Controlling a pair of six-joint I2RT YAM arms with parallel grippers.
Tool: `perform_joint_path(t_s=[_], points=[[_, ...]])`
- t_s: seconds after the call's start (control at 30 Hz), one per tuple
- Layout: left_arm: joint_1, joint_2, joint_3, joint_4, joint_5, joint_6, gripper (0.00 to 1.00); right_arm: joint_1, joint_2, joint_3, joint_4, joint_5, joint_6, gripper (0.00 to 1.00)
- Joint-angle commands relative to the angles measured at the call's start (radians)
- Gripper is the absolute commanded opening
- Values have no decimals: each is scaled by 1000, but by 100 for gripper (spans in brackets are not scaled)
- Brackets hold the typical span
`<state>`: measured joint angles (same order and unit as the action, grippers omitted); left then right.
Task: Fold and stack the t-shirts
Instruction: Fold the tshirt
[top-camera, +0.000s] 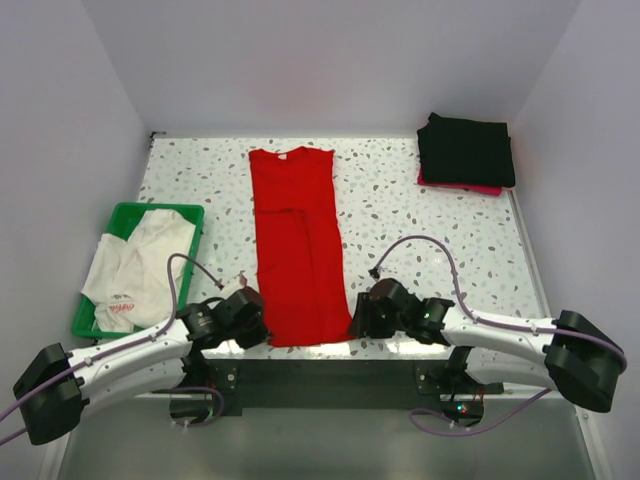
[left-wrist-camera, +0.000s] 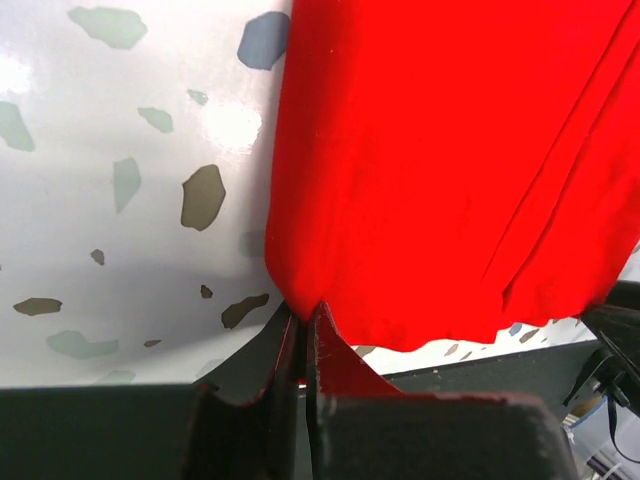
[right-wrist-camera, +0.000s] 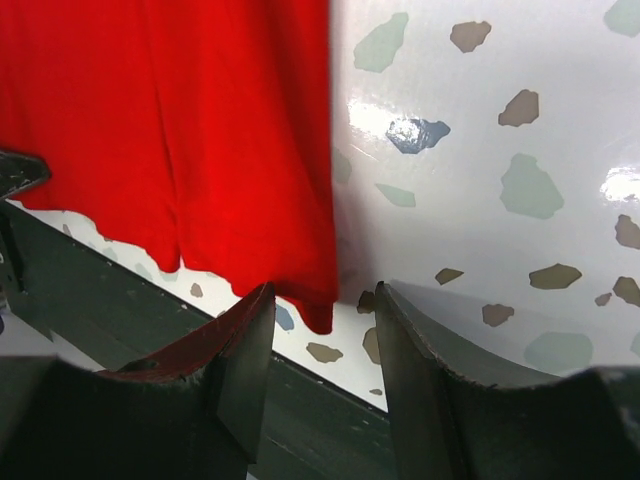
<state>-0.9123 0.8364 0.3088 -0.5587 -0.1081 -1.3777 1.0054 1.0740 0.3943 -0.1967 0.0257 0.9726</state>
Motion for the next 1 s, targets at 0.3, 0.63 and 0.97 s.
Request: perform_joint_path(t_s=[0.3,0.63,0.97], points=[[-114,50,-5,-13,18,-53,0,-33,12,-18,51,9,-40,20],[-160,12,93,-62,-20,-17,0,-28,-194,52,-251,-89,-186,6],[-5,64,254,-9,-76,181,0,-27,96,441,-323,54,-367,6]])
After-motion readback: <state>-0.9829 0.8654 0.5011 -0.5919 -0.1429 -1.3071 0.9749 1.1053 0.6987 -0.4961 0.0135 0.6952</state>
